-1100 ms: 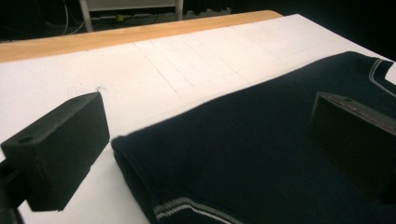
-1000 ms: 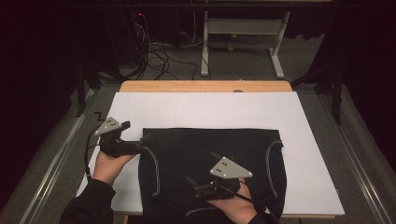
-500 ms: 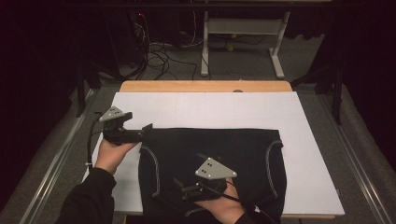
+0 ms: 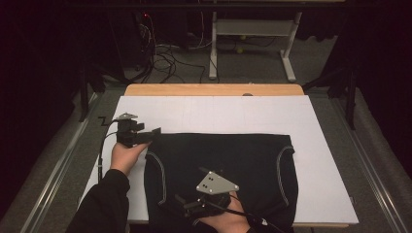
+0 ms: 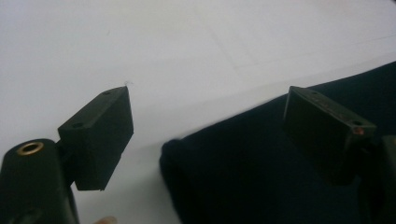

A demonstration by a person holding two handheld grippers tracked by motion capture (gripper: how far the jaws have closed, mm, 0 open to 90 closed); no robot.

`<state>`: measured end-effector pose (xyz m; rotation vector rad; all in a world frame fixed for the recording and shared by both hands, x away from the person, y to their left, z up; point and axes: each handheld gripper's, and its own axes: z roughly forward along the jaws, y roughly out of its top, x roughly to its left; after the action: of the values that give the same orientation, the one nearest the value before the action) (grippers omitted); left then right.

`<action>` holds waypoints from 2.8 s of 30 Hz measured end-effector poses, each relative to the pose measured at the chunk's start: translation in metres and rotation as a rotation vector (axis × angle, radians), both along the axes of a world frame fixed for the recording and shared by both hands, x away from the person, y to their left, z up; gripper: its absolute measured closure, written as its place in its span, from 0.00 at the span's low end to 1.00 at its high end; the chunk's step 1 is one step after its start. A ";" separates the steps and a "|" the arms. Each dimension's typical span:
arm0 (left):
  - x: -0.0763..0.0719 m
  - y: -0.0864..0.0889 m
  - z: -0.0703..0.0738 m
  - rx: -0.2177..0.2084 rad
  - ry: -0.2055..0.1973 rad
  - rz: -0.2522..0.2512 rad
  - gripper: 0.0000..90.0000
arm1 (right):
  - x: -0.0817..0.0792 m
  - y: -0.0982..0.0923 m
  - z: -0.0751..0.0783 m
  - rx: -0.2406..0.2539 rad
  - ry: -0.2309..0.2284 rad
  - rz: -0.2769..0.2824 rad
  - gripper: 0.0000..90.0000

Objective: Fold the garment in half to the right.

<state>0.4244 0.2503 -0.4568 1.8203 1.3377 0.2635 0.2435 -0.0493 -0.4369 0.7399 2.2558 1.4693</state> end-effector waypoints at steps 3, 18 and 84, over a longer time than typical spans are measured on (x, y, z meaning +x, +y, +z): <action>0.001 0.000 -0.012 -0.005 0.031 -0.004 0.22 | -0.003 0.003 -0.003 -0.001 0.013 0.009 0.00; -0.011 -0.011 -0.025 0.074 0.043 -0.054 0.70 | -0.016 0.034 -0.019 -0.074 0.074 0.090 0.01; -0.018 -0.010 -0.028 0.050 0.026 -0.054 0.78 | -0.026 0.089 -0.038 -0.356 0.081 0.066 0.89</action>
<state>0.4061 0.2402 -0.4848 1.9048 1.3081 0.2478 0.2172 0.0394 -0.4751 0.6276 2.5296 1.0352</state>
